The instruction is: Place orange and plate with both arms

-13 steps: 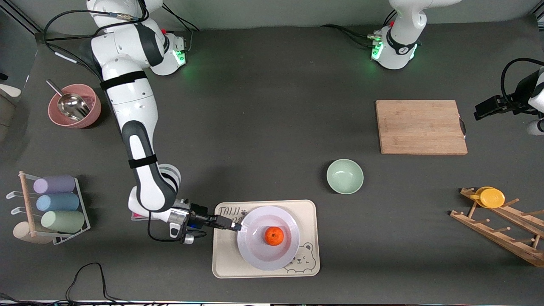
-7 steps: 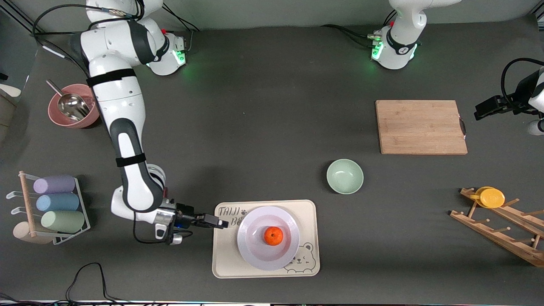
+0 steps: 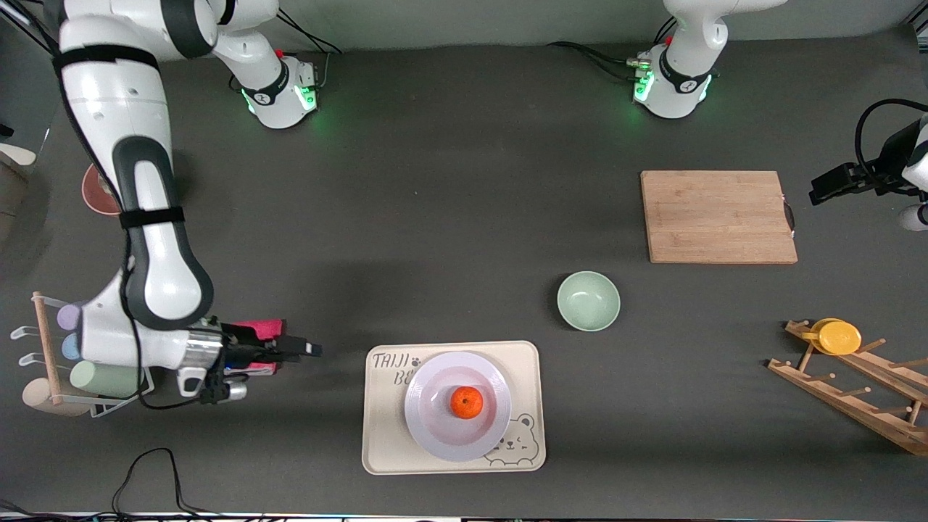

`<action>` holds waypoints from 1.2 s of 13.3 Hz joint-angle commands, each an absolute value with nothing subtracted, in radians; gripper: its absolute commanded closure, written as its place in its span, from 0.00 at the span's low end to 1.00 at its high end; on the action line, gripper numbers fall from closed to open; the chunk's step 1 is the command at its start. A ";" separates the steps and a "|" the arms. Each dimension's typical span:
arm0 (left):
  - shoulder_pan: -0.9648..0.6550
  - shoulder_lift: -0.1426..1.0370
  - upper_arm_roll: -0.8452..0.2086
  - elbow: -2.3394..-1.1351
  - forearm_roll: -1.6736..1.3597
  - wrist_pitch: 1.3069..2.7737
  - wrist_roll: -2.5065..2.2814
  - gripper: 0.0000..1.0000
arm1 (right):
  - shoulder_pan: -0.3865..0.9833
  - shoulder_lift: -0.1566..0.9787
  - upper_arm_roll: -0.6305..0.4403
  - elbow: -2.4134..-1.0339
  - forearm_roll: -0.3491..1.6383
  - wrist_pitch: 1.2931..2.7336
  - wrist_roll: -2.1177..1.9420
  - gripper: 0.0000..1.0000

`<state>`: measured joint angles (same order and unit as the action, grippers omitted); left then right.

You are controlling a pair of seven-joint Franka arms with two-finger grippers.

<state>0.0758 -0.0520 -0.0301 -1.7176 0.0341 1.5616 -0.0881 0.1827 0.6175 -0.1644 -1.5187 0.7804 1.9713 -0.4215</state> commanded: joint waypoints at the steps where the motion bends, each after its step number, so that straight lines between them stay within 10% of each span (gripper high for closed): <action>1: 0.080 -0.054 -0.026 -1.706 0.037 1.552 -0.071 0.00 | 0.164 0.447 -0.175 -1.615 0.561 1.884 -0.346 0.00; 8: 0.087 -0.051 -0.026 -1.695 0.032 1.562 -0.071 0.00 | 0.101 0.120 -0.146 -1.583 0.056 1.649 -0.083 0.00; 16: 0.090 -0.051 -0.026 -1.686 0.029 1.560 -0.071 0.00 | 0.044 0.037 -0.140 -1.531 -0.014 1.508 -0.090 0.00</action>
